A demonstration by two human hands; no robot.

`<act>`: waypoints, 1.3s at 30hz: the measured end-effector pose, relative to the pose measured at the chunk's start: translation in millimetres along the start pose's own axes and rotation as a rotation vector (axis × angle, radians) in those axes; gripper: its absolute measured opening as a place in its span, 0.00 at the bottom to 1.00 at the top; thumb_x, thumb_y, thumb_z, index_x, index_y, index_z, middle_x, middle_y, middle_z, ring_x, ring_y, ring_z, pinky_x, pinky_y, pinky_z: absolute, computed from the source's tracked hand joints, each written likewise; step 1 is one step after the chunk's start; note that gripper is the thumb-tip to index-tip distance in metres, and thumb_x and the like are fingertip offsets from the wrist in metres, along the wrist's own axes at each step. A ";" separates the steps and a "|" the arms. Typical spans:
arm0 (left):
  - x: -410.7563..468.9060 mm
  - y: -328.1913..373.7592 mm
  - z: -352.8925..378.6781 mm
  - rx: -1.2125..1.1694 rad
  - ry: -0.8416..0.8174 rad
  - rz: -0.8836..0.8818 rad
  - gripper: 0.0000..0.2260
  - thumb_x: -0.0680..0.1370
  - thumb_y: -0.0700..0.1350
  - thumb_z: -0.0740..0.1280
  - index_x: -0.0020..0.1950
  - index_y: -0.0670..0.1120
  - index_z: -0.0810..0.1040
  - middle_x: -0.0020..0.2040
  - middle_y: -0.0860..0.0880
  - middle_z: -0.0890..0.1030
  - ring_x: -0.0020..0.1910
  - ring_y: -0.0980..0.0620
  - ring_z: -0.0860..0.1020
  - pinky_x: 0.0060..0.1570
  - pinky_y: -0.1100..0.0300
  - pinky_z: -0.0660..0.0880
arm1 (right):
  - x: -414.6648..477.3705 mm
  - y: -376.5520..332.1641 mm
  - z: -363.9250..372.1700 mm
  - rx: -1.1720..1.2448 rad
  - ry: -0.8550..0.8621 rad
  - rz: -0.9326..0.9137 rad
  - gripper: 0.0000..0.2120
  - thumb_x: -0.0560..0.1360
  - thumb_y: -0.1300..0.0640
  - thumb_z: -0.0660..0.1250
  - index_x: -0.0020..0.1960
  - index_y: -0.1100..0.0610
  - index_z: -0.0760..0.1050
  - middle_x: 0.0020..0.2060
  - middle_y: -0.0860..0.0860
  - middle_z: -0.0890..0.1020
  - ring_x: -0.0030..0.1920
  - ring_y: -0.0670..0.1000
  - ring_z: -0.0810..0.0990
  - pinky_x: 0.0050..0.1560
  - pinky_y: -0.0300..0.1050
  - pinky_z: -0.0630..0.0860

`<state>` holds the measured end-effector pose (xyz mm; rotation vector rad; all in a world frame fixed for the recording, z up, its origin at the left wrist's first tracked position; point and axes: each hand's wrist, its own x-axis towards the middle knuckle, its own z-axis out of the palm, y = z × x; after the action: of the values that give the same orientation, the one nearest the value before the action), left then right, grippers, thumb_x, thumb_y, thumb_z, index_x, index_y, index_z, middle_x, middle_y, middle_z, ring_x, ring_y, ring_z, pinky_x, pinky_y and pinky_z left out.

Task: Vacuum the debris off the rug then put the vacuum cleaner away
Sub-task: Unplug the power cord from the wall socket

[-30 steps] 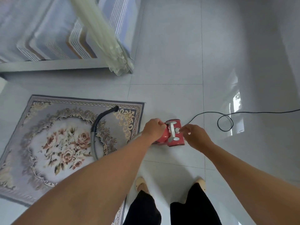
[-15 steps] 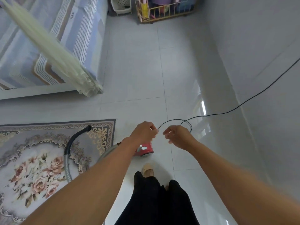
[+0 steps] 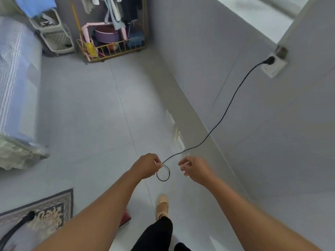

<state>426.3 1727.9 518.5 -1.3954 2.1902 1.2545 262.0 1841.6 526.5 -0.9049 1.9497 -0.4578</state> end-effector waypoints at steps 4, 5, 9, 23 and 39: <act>55.5 67.7 -24.6 -0.018 -0.026 0.069 0.06 0.78 0.48 0.64 0.50 0.47 0.79 0.46 0.50 0.83 0.43 0.53 0.83 0.39 0.63 0.74 | 35.0 4.6 -65.3 0.052 0.070 0.049 0.07 0.77 0.59 0.64 0.44 0.49 0.77 0.41 0.50 0.83 0.39 0.48 0.82 0.47 0.47 0.81; 69.3 85.5 -29.9 -0.011 -0.023 0.090 0.07 0.78 0.47 0.64 0.50 0.47 0.79 0.46 0.50 0.83 0.43 0.53 0.83 0.38 0.63 0.74 | 44.6 5.8 -81.7 0.074 0.103 0.059 0.09 0.77 0.59 0.64 0.41 0.47 0.77 0.40 0.50 0.83 0.38 0.48 0.82 0.49 0.49 0.81; 115.3 159.0 -44.7 -0.014 -0.063 0.154 0.07 0.79 0.45 0.63 0.52 0.45 0.78 0.46 0.48 0.84 0.43 0.51 0.83 0.33 0.64 0.71 | 72.1 12.7 -152.7 0.071 0.202 0.080 0.10 0.77 0.59 0.64 0.40 0.47 0.75 0.40 0.51 0.83 0.40 0.52 0.82 0.46 0.44 0.78; 213.7 376.2 -62.0 -0.323 -0.040 0.253 0.10 0.81 0.43 0.63 0.57 0.37 0.77 0.49 0.42 0.84 0.39 0.50 0.80 0.33 0.67 0.72 | 142.8 36.3 -368.3 0.190 0.362 0.032 0.06 0.77 0.57 0.65 0.46 0.48 0.80 0.43 0.51 0.85 0.39 0.47 0.82 0.41 0.40 0.75; 307.3 487.9 -81.7 -0.338 -0.112 0.367 0.07 0.79 0.45 0.66 0.54 0.44 0.79 0.50 0.46 0.84 0.44 0.52 0.81 0.38 0.65 0.72 | 195.9 28.4 -456.1 0.431 0.559 0.150 0.07 0.78 0.59 0.64 0.52 0.55 0.80 0.45 0.51 0.84 0.41 0.47 0.81 0.44 0.39 0.76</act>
<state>-118.0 1558.3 637.4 -1.0164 2.3022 1.8552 -201.7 1695.5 630.7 -0.3676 2.2598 -1.0812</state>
